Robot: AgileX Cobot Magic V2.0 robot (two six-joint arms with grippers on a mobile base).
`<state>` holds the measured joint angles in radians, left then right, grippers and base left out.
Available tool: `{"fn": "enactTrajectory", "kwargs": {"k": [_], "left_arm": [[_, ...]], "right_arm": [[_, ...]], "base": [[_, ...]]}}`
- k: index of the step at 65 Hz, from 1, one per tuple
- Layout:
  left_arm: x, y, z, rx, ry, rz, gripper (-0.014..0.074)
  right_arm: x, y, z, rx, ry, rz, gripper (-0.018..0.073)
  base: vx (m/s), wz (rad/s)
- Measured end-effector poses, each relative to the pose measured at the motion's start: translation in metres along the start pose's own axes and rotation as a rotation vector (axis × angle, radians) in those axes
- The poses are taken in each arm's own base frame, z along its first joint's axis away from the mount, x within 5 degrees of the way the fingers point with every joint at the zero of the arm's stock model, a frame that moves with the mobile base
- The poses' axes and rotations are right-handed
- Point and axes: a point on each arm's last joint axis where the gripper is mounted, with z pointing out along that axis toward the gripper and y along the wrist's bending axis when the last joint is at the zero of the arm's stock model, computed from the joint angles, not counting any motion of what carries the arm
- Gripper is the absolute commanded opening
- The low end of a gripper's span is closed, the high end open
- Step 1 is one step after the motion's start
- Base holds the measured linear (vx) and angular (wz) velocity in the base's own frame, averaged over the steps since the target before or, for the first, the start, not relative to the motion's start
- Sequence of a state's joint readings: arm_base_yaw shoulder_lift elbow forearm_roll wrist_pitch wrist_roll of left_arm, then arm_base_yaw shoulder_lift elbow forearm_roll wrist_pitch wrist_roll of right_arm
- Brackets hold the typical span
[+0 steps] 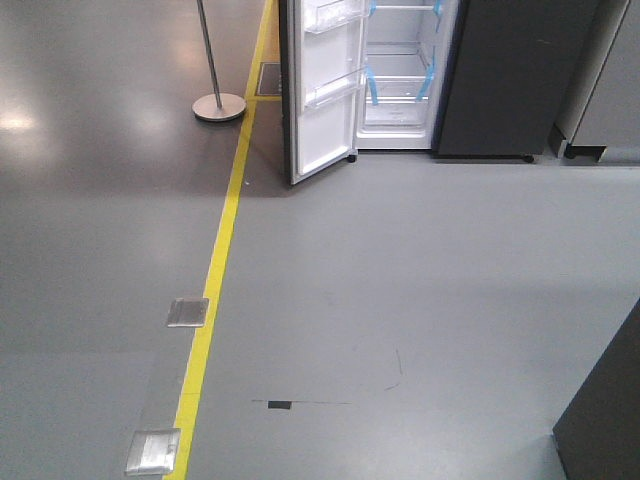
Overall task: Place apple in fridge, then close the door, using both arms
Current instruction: 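Drive closer to the refrigerator's open door, keeping the apple gripped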
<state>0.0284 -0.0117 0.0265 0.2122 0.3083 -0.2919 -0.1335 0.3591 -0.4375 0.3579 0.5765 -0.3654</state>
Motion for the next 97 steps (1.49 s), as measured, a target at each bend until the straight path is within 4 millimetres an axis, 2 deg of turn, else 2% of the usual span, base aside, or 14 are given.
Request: {"fn": "enactTrajectory", "kwargs": {"k": [97], "left_arm": [[0.0000,0.0000,0.0000,0.000,0.000,0.000,-0.0005]], "right_arm": [[0.0000,0.0000,0.0000,0.000,0.000,0.000,0.0030]], "base": [[0.19,-0.02]]}}
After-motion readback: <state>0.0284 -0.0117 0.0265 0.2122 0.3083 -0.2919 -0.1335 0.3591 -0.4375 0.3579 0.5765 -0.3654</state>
